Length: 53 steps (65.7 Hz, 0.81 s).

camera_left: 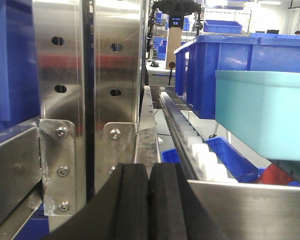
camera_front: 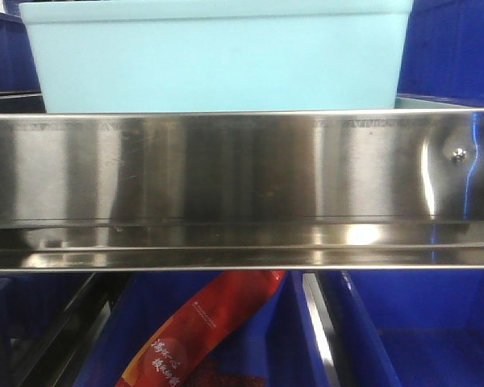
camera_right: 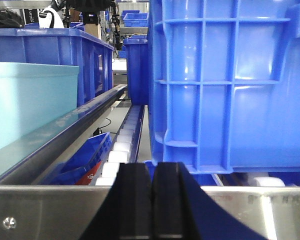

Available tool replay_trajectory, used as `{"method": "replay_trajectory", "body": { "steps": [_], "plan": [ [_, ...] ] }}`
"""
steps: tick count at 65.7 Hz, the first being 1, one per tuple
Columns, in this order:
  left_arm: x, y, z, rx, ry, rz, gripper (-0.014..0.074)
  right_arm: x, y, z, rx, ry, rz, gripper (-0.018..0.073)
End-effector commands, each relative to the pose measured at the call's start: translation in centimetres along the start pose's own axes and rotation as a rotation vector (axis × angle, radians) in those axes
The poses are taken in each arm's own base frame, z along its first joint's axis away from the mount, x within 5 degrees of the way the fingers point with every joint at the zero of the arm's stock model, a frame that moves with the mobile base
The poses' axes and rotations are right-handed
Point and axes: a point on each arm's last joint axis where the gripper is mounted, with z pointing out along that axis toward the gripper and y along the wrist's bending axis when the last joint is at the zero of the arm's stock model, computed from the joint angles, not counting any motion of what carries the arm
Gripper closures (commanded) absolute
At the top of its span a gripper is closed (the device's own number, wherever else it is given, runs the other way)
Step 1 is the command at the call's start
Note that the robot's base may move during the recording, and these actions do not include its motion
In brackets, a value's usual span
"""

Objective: Fetch blue bin and place on conveyor start

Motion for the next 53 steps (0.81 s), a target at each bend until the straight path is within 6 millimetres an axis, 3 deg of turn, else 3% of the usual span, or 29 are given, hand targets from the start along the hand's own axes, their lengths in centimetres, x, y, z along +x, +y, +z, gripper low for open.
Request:
{"method": "replay_trajectory", "body": {
  "steps": [1,53],
  "plan": [
    [-0.23,0.0,-0.04,0.0,-0.018,-0.003,0.0707,-0.24,0.0,-0.03,-0.001,-0.026,-0.004,0.0721],
    [-0.73,0.01,-0.06,-0.002,-0.073,-0.003,0.0707,-0.71,-0.02,-0.06,0.001,-0.078,-0.004,0.0721]
  ]
}}
